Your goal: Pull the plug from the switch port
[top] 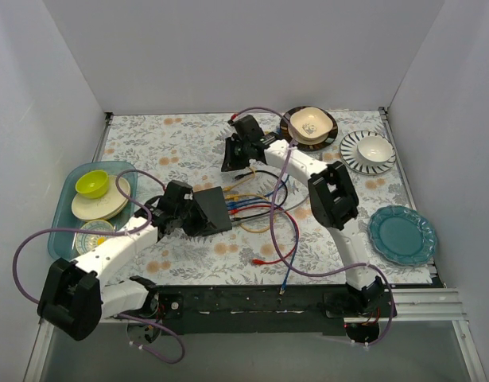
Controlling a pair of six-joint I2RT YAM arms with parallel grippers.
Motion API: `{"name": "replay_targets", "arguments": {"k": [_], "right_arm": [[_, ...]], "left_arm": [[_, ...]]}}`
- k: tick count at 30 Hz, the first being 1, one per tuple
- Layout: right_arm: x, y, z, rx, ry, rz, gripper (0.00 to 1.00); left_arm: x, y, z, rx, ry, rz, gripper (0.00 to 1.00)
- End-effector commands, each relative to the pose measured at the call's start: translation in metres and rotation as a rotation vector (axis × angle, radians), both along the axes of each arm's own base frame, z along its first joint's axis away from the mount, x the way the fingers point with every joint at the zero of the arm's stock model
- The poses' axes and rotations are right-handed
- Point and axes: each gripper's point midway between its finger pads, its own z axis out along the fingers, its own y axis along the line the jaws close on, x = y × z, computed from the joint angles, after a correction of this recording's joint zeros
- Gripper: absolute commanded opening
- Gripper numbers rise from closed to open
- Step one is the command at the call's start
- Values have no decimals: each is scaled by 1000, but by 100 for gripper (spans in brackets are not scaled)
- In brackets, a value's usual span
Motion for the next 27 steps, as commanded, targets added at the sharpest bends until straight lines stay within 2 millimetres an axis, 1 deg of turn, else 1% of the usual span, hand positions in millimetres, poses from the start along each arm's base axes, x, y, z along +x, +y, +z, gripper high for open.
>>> {"name": "replay_targets", "arguments": {"k": [1, 2, 3, 4, 5, 6, 7, 8, 9, 11, 12, 13, 17, 18, 19, 20, 21, 22, 23, 25, 26, 27], "right_arm": [[-15, 23, -13, 65, 92, 81, 20], [-14, 28, -14, 93, 87, 91, 20], [-17, 31, -16, 110, 105, 105, 20], [-18, 33, -24, 116, 123, 109, 20], [-19, 36, -27, 128, 130, 116, 20], [-21, 38, -29, 139, 145, 128, 20], [-23, 39, -35, 137, 160, 129, 20], [-23, 39, -38, 141, 163, 133, 20], [-23, 42, -36, 156, 160, 145, 20], [-23, 44, -43, 162, 170, 147, 19], [-22, 46, -40, 172, 163, 153, 20], [-23, 46, -46, 170, 173, 154, 20], [-27, 44, -54, 164, 204, 154, 20], [-32, 41, -61, 154, 220, 156, 19], [-34, 40, -59, 154, 218, 157, 20], [-37, 37, -60, 151, 222, 160, 20], [-37, 35, -52, 155, 204, 161, 19], [-45, 28, -63, 133, 227, 156, 19], [-47, 27, -62, 137, 219, 158, 19], [-55, 17, -66, 125, 228, 161, 19], [-57, 14, -66, 121, 228, 161, 19], [-58, 11, -64, 117, 224, 159, 19]], "left_arm": [[-15, 1, -6, -32, 17, 25, 0], [-18, 2, -7, -33, 20, 24, 0], [-21, 2, -12, -28, 33, 20, 0], [-24, 2, -16, -29, 49, 22, 0], [-30, 4, -27, -18, 82, 21, 0], [-30, 3, -31, -24, 90, 19, 0], [-33, 2, -35, -25, 105, 15, 0], [-38, 2, -43, -28, 137, 16, 0], [-38, 0, -49, -31, 151, 12, 0], [-43, -4, -56, -41, 180, -3, 0], [-45, -6, -60, -45, 189, -4, 0], [-48, -6, -66, -40, 213, -10, 0], [-57, -5, -83, -21, 280, -20, 0], [-57, -4, -87, -12, 285, -15, 0], [-58, -2, -93, 5, 304, -7, 0], [-56, 0, -95, 17, 306, 2, 0], [-54, 2, -99, 35, 306, 14, 0], [-48, 2, -98, 41, 300, 20, 0], [-47, 4, -104, 60, 316, 26, 0], [-34, 5, -104, 66, 310, 38, 0], [-31, 7, -110, 78, 328, 44, 0], [-24, 12, -111, 79, 330, 64, 0]]}}
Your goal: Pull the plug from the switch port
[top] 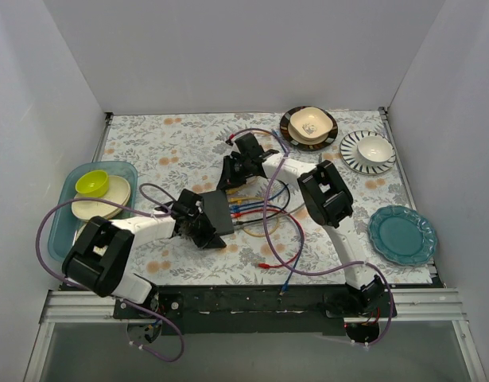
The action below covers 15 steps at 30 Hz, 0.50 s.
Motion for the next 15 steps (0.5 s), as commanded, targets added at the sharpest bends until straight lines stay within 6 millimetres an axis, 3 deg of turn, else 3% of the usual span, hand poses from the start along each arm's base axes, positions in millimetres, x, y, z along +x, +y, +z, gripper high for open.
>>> {"name": "replay_targets", "arguments": {"k": [1, 15], "right_arm": [[-22, -20, -4, -42, 28, 27, 19], [-37, -50, -6, -94, 88, -14, 20]], "left_arm": [[21, 35, -31, 171, 26, 66, 0], [134, 70, -12, 177, -44, 217, 0]]}}
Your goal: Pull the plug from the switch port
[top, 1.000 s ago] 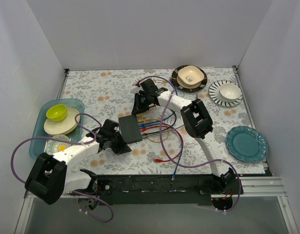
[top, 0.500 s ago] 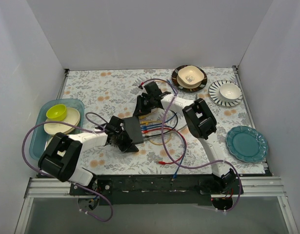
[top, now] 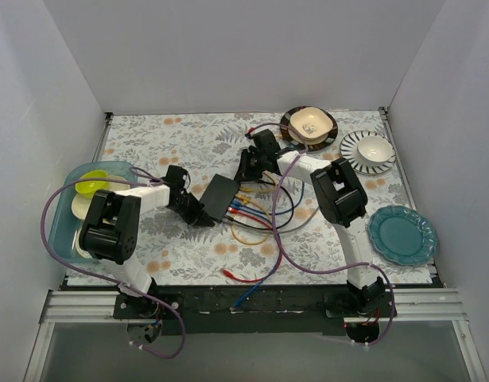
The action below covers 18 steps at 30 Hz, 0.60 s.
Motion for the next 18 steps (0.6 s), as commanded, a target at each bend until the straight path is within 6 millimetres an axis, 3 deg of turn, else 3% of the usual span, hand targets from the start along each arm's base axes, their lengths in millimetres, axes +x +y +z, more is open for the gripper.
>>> {"name": "replay_targets", "arguments": {"k": [1, 8, 13, 17, 18], "right_arm": [[-76, 3, -11, -24, 202, 119, 20], [-87, -6, -8, -33, 214, 106, 20], [-88, -14, 5, -60, 186, 112, 21], [-62, -42, 23, -127, 105, 16, 25], [-53, -50, 38, -129, 64, -22, 26]], "left_arm": [[71, 40, -12, 179, -158, 116, 0], [117, 50, -12, 172, -168, 162, 0], [144, 52, -12, 152, -178, 174, 0], [172, 48, -4, 128, -218, 182, 1], [176, 46, -4, 121, -221, 181, 1]]}}
